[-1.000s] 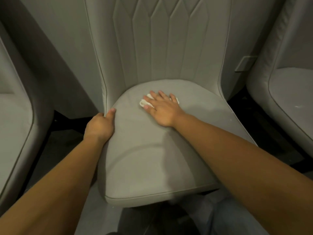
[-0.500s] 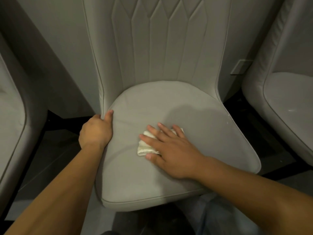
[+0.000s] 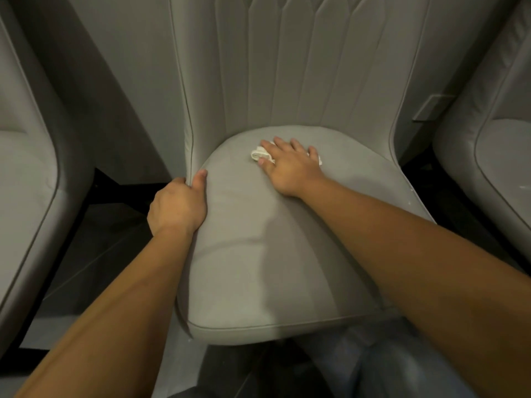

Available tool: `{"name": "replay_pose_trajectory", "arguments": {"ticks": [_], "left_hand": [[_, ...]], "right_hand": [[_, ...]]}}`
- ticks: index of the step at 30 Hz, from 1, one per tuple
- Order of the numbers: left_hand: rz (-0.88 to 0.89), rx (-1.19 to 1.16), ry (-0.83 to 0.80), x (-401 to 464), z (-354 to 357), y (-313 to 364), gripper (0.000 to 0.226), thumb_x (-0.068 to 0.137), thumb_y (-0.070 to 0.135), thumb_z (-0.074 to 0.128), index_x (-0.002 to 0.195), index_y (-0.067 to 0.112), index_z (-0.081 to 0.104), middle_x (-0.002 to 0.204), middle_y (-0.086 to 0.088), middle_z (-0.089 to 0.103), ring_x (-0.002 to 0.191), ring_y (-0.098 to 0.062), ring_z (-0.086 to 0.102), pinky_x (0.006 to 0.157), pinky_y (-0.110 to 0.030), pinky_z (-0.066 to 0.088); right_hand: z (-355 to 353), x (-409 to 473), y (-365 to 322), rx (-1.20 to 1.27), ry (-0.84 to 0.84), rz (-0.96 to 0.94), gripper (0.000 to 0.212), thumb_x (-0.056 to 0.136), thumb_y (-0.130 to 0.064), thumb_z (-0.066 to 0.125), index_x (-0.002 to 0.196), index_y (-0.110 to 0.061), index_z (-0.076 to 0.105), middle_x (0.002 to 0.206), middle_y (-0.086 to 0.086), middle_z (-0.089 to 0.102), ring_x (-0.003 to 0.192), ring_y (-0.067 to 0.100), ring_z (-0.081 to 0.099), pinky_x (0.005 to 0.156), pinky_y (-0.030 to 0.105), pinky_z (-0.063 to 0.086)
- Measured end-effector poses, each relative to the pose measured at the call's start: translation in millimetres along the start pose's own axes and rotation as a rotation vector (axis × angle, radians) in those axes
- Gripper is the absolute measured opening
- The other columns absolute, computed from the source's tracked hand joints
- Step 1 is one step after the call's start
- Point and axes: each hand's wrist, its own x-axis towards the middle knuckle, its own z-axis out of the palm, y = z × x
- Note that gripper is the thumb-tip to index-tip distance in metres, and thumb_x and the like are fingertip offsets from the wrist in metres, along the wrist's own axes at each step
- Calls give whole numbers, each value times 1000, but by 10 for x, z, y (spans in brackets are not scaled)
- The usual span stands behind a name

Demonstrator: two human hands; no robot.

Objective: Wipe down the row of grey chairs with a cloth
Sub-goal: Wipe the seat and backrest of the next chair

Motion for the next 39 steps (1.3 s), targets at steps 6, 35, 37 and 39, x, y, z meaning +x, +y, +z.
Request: {"name": "replay_pose_trajectory", "arguments": {"ticks": [6,35,37,39], "left_hand": [[3,41,9,5,10,5,78,88,78,16,102,18,62,78,0,47,72,-22,44,55,-34,28],[-73,-118,-285,-986,-368,-211,65,92,68,29,138,22,38,124,-12,59,104,-35,55,76,-39,36],[-106,-116,-298,-955,-356,-205,67,91,69,29,139,24,38,121,-10,59,94,-28,52,75,-39,37],[-115,-103,-281,-955,-333,-210,68,90,72,27,138,24,39,117,-9,60,88,-24,49,74,-39,39]], "right_hand": [[-84,-920,-212,-18,-82,-370,48,105,-50,20,150,-40,34,159,-12,30,146,21,26,115,49,20],[-21,-801,-107,53,-133,-172,56,98,-68,18,152,-53,12,166,-14,5,153,29,-3,116,59,-5],[-70,-1125,-78,14,-179,-248,56,98,-67,15,152,-54,11,166,-16,5,153,31,-2,116,61,-1],[-89,-1549,-32,-45,-188,-297,60,95,-69,7,152,-52,8,166,-15,3,153,31,-2,117,62,1]]}}
